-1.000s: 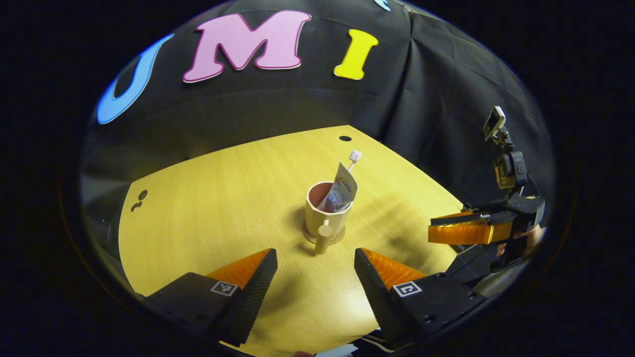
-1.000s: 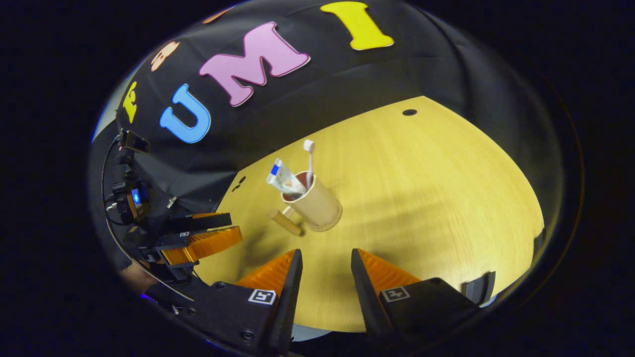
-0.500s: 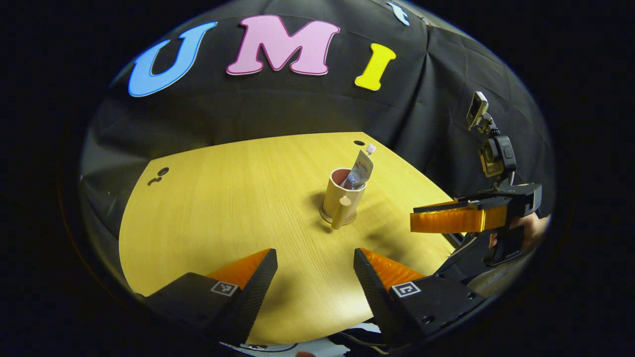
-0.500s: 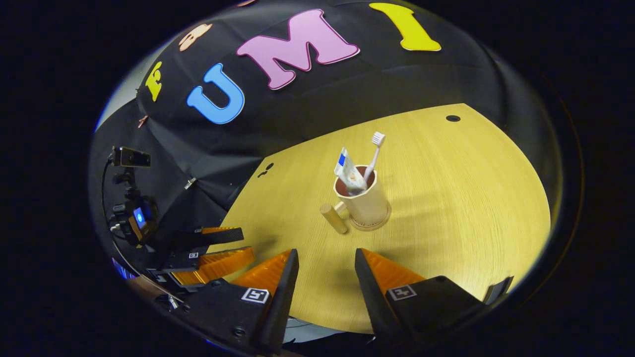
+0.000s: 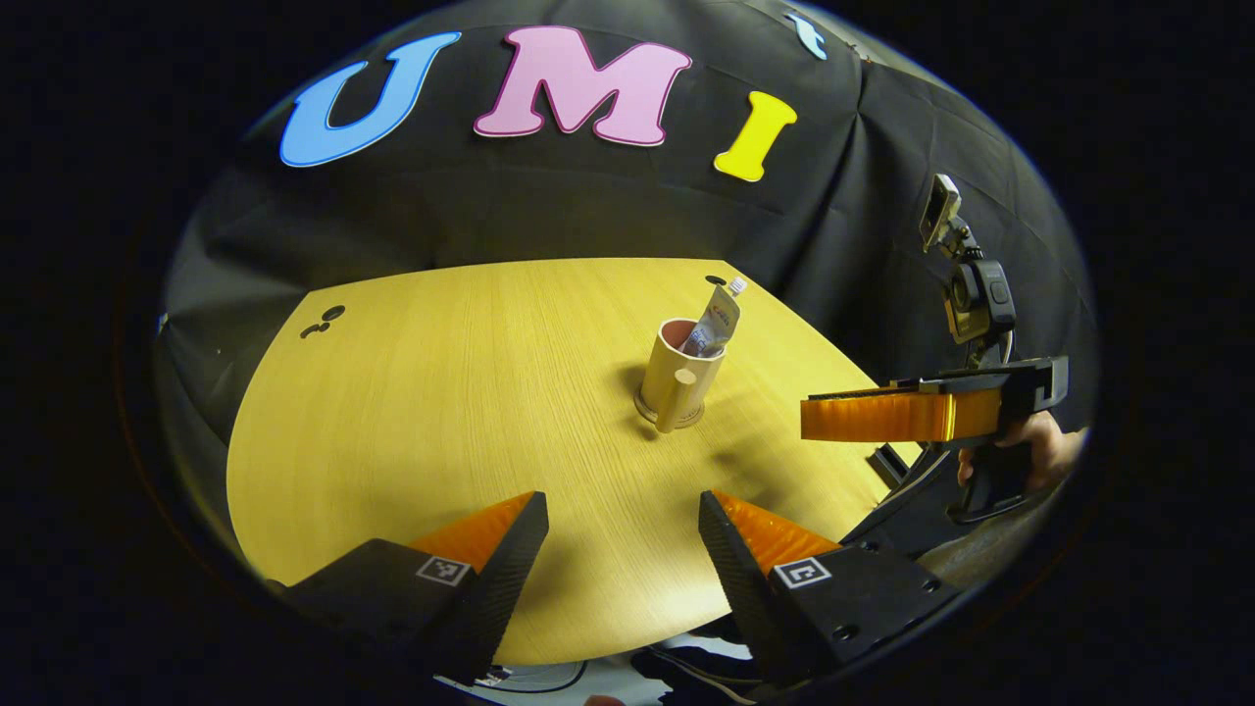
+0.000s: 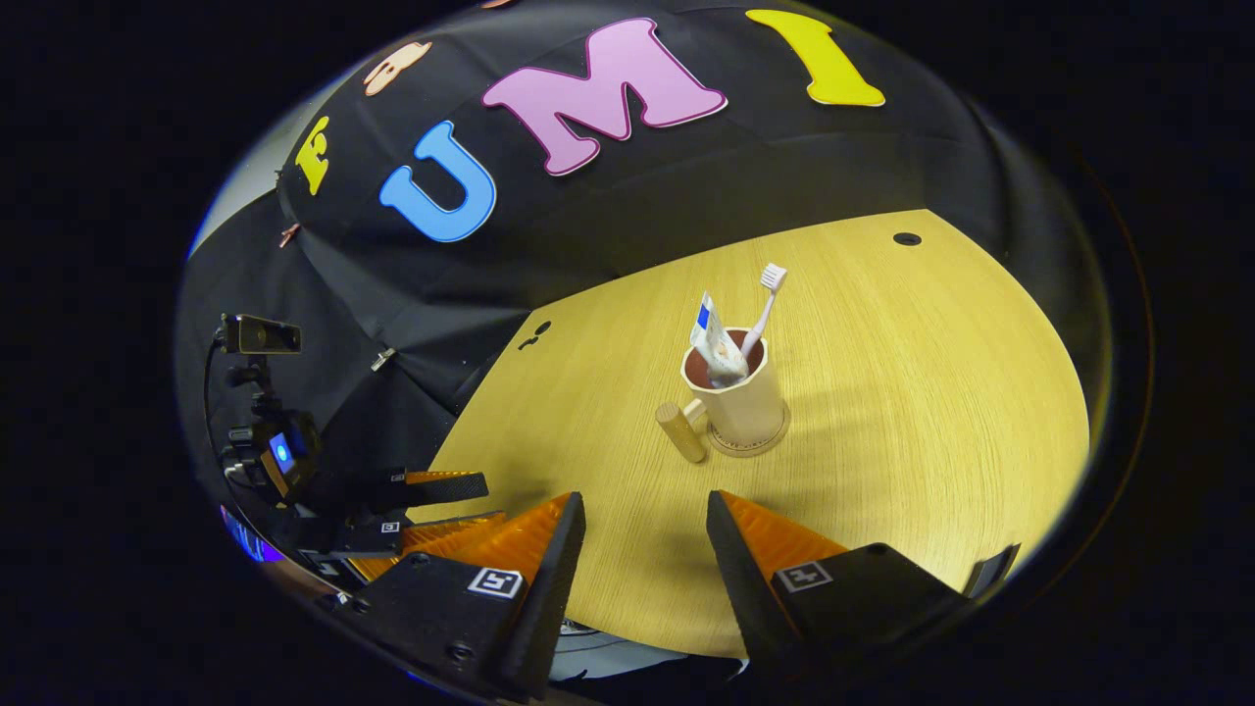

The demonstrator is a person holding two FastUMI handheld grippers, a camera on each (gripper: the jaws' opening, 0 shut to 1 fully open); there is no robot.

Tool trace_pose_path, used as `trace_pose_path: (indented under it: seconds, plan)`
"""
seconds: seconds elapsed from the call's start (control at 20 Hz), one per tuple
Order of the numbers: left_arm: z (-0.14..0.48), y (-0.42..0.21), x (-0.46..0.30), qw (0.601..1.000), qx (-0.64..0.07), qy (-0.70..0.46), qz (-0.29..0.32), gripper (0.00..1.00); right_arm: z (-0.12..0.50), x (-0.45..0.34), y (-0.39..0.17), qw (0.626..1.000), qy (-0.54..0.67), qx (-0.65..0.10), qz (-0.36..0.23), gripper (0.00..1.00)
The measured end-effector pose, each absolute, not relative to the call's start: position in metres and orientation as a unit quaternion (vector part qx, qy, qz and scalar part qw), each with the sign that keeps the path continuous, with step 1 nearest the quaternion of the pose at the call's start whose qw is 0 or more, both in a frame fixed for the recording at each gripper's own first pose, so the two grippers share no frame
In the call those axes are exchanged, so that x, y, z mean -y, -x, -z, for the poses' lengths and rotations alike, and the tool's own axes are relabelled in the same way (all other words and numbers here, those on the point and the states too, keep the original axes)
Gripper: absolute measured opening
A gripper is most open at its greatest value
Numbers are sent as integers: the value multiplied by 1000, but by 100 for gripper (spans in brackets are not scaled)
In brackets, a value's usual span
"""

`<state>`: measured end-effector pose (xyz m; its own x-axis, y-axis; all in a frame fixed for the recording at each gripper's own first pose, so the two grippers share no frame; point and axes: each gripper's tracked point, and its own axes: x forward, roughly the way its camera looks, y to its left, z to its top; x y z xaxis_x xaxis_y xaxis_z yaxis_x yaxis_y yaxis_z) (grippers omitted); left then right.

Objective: Put the toothbrush and toothpaste on the desktop into the cup, then pick up the cup and place it on the coaster on the desktop.

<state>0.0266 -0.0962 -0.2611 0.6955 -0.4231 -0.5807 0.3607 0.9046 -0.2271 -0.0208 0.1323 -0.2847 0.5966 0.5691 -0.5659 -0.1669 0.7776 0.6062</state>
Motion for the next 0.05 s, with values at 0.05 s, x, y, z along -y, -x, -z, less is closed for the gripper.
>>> trace_pose_path:
  seconds: [0.05]
  plan:
    - [261,-26,98,919,-328,48,215,96,286,-132,22,856,-256,-394,-214,78]
